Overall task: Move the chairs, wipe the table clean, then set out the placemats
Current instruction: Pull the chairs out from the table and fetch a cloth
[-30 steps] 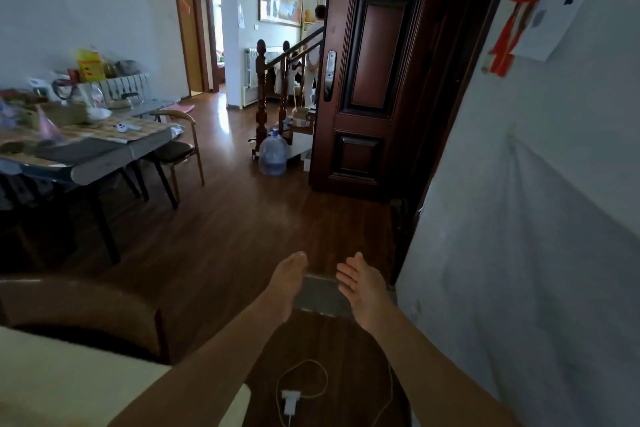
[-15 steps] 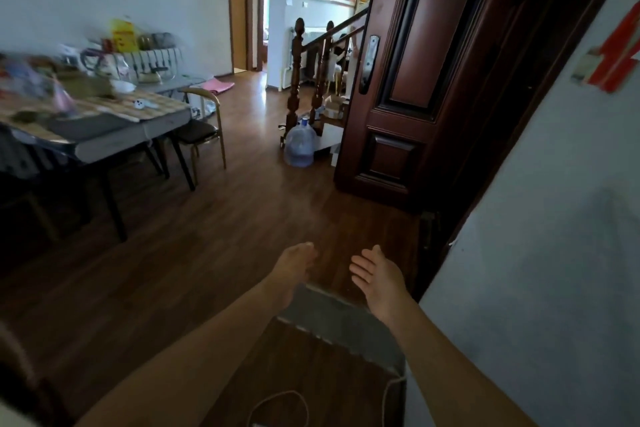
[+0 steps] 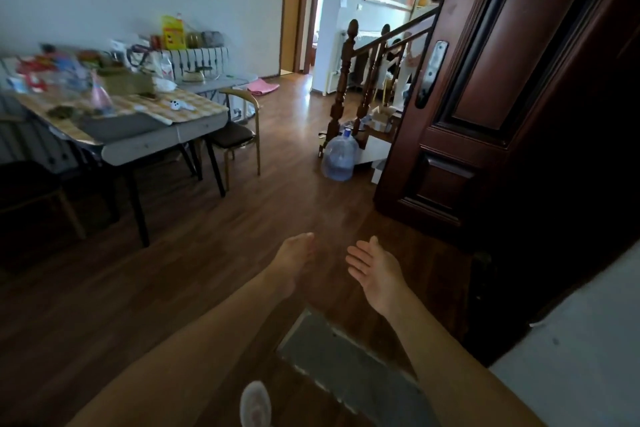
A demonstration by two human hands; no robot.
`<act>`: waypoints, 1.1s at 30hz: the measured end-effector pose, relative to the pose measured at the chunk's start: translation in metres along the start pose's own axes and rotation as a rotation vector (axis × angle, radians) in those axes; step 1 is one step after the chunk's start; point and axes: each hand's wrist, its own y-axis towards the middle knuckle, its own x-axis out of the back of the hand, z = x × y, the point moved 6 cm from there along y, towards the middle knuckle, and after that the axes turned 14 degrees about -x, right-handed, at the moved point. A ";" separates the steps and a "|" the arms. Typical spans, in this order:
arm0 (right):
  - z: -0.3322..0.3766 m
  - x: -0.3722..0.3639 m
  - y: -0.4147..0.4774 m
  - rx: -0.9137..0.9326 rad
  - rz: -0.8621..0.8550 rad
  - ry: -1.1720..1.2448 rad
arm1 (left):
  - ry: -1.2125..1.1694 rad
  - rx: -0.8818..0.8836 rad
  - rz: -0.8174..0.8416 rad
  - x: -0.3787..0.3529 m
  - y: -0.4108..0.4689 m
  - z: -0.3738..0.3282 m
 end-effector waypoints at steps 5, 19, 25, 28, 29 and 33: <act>0.076 -0.081 0.116 -0.011 0.044 -0.056 | -0.025 -0.029 -0.122 0.034 0.138 -0.042; 0.210 -0.284 0.340 -0.021 0.253 -0.146 | 0.029 -0.101 -0.334 0.178 0.367 -0.141; 0.235 -0.392 0.438 -0.043 0.362 -0.243 | -0.005 -0.100 -0.446 0.263 0.462 -0.151; 0.255 -0.445 0.488 -0.064 0.410 -0.285 | -0.021 -0.100 -0.507 0.299 0.518 -0.163; 0.262 -0.460 0.502 -0.066 0.421 -0.302 | -0.017 -0.103 -0.527 0.308 0.534 -0.169; 0.296 -0.530 0.557 -0.097 0.492 -0.349 | -0.056 -0.116 -0.610 0.351 0.594 -0.199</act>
